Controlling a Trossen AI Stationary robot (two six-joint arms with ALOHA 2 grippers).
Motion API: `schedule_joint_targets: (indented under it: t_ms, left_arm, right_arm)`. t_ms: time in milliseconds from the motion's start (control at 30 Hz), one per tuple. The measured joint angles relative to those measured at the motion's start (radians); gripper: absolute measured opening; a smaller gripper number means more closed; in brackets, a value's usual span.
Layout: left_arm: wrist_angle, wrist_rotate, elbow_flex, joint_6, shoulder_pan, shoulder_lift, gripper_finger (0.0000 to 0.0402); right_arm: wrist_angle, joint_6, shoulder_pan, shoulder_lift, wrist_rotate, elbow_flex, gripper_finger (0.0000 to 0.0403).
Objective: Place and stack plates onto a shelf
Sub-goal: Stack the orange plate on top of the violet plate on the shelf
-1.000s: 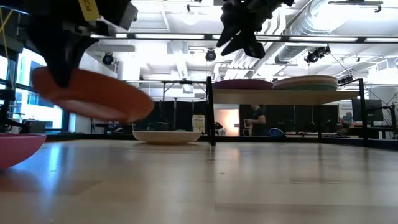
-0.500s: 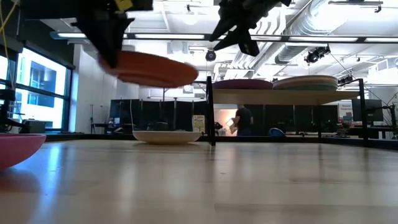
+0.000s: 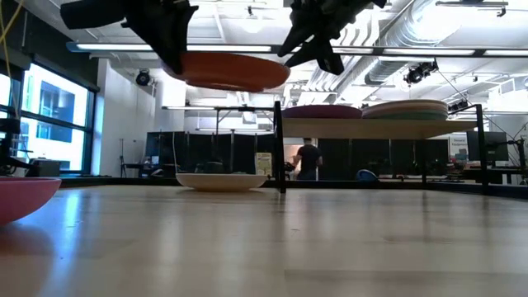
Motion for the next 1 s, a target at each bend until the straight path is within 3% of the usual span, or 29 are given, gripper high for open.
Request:
schedule_joint_targets:
  t_ms: [500,700,900,1000]
  left_arm:
    - [0.005,-0.147,0.0,0.048,0.0,0.0,0.0007]
    - [0.02,-0.153,0.0,0.061,0.0,0.0,0.0007]
    - [0.033,-0.154,0.0,0.061,0.0,0.0,0.0007]
    - [0.036,-0.158,0.0,0.061,0.0,0.0,0.0007]
  right_arm:
    - [-0.023,0.0,0.0,0.0,0.038,0.0,0.0083]
    - [-0.023,0.0,0.0,0.0,0.047,0.0,0.008]
    - [-0.023,-0.013,0.0,0.001,0.051,0.0,0.0016]
    - [-0.022,-0.009,-0.001,0.002,0.052,0.0,0.0011]
